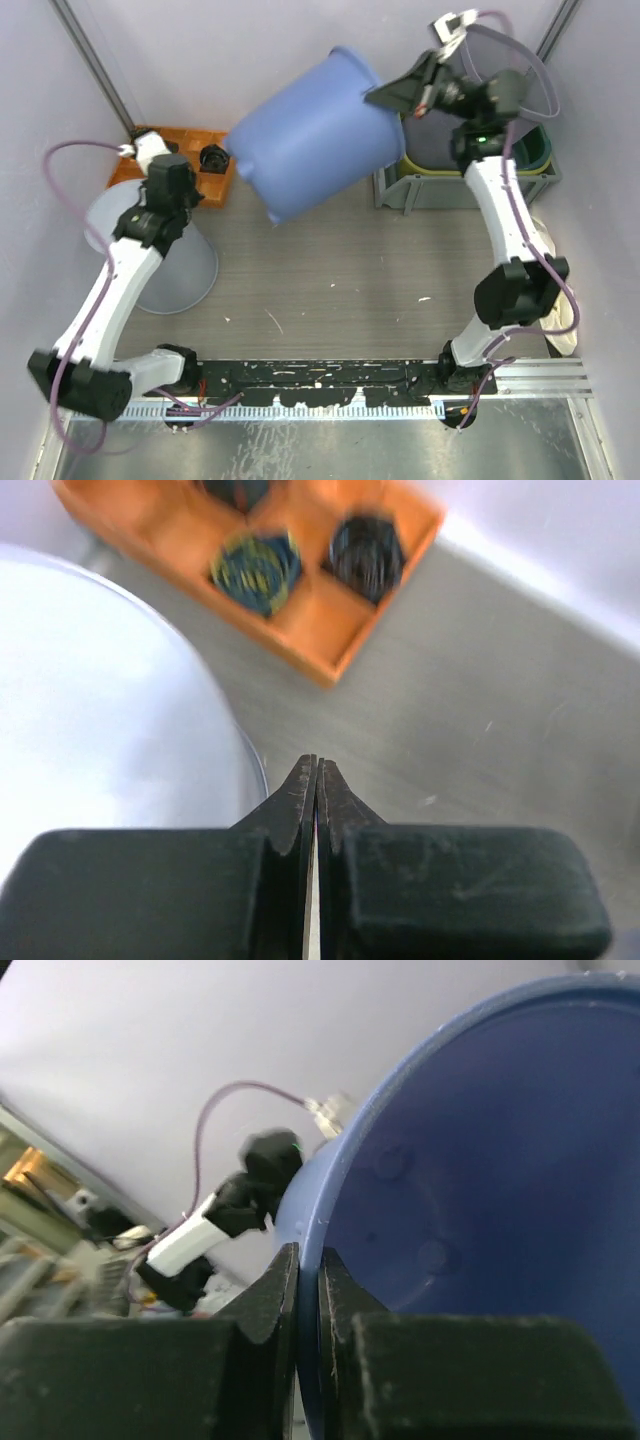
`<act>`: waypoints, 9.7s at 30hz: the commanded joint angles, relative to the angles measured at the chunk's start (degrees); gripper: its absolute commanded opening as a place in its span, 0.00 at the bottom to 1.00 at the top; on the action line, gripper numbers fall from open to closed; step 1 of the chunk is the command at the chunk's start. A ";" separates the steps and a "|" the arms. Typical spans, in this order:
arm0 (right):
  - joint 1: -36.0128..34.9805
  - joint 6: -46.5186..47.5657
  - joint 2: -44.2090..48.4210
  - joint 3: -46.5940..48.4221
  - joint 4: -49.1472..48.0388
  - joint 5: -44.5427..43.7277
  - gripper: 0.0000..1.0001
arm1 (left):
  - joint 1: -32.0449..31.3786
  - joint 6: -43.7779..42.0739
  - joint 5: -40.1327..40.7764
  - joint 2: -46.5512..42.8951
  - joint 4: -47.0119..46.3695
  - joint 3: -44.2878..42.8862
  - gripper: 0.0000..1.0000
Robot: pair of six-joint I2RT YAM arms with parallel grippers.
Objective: Turn the large container upside down
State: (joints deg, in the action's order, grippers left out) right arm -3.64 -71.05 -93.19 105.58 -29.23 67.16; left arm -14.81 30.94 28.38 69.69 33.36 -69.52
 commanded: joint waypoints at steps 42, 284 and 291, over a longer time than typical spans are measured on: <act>-6.62 47.36 -24.43 -34.42 19.96 -6.54 0.25 | 0.78 -14.38 -9.88 -11.30 1.83 -8.60 0.10; -22.32 128.95 8.11 -16.05 110.00 -26.98 0.75 | 11.38 -9.73 -74.16 -18.84 15.12 -20.62 0.98; -34.43 116.02 9.70 -15.94 100.45 -11.79 0.87 | 11.12 -12.60 -50.36 -22.69 21.49 -21.80 1.00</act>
State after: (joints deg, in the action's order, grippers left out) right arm -29.76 55.29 -86.41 88.58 79.50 46.92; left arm -3.53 20.60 -35.29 49.91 51.68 -88.68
